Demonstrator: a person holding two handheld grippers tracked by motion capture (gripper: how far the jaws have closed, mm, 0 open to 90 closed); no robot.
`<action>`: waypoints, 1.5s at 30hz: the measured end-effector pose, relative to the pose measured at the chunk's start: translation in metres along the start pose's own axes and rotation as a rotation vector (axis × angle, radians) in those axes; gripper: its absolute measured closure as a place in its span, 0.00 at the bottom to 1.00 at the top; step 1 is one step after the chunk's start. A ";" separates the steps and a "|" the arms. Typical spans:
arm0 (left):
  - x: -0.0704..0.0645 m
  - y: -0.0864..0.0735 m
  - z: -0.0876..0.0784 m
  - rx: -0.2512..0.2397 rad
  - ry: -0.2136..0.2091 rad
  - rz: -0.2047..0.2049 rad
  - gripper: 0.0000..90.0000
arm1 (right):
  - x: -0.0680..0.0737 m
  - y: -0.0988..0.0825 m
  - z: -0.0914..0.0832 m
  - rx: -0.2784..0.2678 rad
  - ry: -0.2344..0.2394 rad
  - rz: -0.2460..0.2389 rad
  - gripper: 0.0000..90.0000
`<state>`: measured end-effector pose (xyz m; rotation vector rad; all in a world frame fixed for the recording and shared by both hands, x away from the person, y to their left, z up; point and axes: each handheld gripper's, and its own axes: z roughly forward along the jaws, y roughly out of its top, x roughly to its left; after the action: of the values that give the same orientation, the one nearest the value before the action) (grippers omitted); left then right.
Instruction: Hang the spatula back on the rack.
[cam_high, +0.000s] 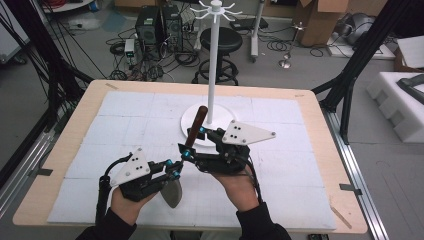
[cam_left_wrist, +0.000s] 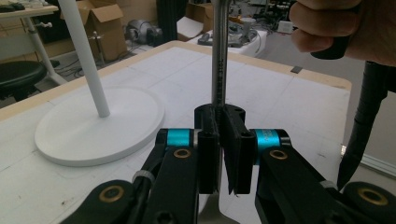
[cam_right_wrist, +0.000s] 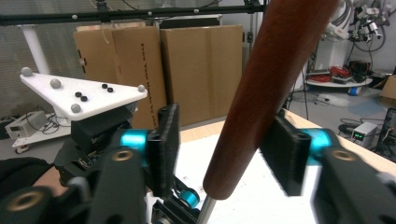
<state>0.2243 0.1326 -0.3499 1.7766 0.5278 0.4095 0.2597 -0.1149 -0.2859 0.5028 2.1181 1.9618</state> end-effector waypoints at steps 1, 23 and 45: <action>0.000 0.000 0.000 -0.001 -0.002 0.004 0.93 | 0.000 0.000 0.000 -0.003 0.001 -0.002 0.61; 0.002 -0.002 -0.007 -0.058 -0.093 0.020 0.82 | 0.011 0.016 -0.001 0.016 0.098 -0.004 0.82; 0.007 -0.005 -0.006 -0.110 -0.452 0.011 0.92 | -0.006 0.010 -0.001 0.002 0.489 0.021 0.81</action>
<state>0.2263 0.1429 -0.3533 1.6965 0.1715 0.0353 0.2661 -0.1177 -0.2767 0.0401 2.3889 2.2761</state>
